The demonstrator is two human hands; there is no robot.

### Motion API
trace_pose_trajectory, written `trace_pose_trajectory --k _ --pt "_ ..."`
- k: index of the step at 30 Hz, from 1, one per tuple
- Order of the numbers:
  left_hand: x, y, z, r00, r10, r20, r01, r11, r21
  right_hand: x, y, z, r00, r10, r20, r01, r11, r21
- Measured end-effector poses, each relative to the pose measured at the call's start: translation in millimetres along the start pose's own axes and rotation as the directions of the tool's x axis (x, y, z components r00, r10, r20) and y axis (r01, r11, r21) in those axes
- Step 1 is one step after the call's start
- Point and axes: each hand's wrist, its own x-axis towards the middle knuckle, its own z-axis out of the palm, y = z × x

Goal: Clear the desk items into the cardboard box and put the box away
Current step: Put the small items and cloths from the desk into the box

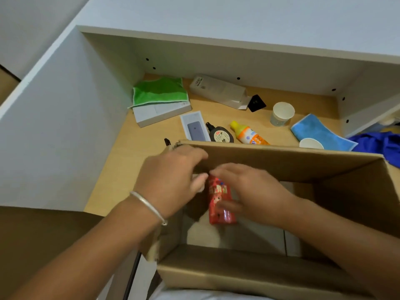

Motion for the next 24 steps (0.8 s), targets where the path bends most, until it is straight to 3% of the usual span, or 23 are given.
trace_pose_trajectory --k 3,5,8,13,19,24 --pt "8.1 -43.9 -17.3 0.966 -0.073 -0.247 0.036 0.988 -0.151 9.2 -9.7 -42.3 0.982 0.050 -0.184 -0.041 0.998 0.051" --pt "23.1 -76.9 -16.2 0.956 -0.140 -0.257 0.094 0.979 -0.183 29.6 -11.7 -62.5 0.957 0.100 -0.274 -0.083 0.994 0.073" --pt "52.8 -123.8 4.3 0.965 -0.187 -0.181 0.173 0.981 -0.093 79.1 -7.4 -76.5 0.936 0.140 -0.324 -0.151 0.988 -0.010" --pt "88.8 -177.0 59.4 0.981 -0.170 0.091 0.166 0.985 0.043 171.9 9.1 -66.0 0.989 0.074 -0.132 -0.096 0.982 -0.162" --pt "108.2 -199.2 126.4 0.908 0.146 0.394 -0.177 0.983 0.044 243.1 38.1 -23.2 0.972 0.179 0.152 -0.131 0.950 -0.282" --pt "116.9 -201.9 159.5 0.846 0.268 0.462 -0.312 0.950 0.020 266.0 61.5 13.4 0.923 0.258 0.287 -0.148 0.923 -0.355"
